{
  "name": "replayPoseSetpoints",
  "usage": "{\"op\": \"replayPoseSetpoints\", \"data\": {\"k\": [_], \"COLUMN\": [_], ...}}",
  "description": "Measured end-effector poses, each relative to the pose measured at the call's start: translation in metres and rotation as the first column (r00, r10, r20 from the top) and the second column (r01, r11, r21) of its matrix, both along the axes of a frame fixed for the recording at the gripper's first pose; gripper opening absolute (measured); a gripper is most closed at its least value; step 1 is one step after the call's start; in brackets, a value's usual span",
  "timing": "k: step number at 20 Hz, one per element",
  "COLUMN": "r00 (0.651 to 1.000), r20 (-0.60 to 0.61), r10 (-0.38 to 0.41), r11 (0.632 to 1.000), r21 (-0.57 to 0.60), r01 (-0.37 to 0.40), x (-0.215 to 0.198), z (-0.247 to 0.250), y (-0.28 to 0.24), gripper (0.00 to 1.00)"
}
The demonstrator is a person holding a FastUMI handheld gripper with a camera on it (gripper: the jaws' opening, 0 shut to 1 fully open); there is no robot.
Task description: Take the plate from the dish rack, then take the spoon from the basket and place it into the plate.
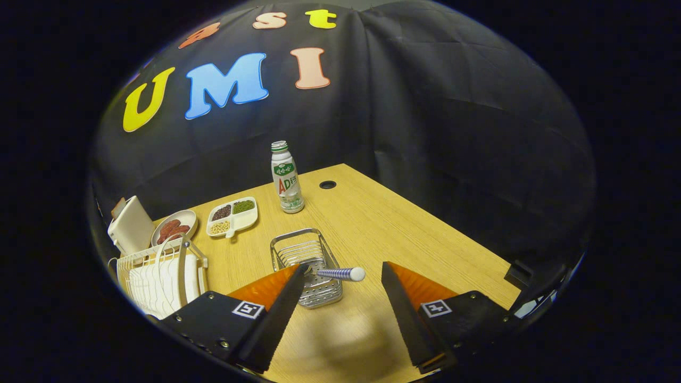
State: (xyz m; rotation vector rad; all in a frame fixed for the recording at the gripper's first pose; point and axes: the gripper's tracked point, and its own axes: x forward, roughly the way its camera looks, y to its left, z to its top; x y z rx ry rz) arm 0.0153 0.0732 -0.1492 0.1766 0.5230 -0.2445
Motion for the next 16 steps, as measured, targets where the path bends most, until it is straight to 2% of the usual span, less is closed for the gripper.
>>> {"op": "replayPoseSetpoints", "data": {"k": [2, 5, 7, 10, 11, 13, 15, 16], "r00": [1.000, 1.000, 0.999, 0.997, 0.997, 0.994, 0.987, 0.978], "r20": [-0.006, 0.011, 0.016, 0.026, 0.028, 0.038, 0.083, 0.119], "r10": [0.004, 0.022, 0.039, 0.071, 0.077, 0.099, 0.140, 0.173], "r11": [1.000, 1.000, 0.999, 0.997, 0.997, 0.995, 0.989, 0.981], "r21": [-0.003, 0.000, -0.005, 0.009, 0.005, 0.016, 0.044, 0.070], "r01": [-0.004, -0.022, -0.039, -0.072, -0.077, -0.100, -0.144, -0.182], "x": [0.009, 0.018, 0.025, 0.028, 0.029, 0.031, 0.033, 0.037], "z": [-0.008, -0.008, -0.011, -0.010, -0.009, -0.005, 0.007, 0.020], "y": [-0.006, -0.010, -0.011, -0.004, -0.005, -0.002, 0.011, 0.023], "gripper": [0.87, 0.87, 0.51, 0.54, 0.48, 0.47, 0.38, 0.26]}}
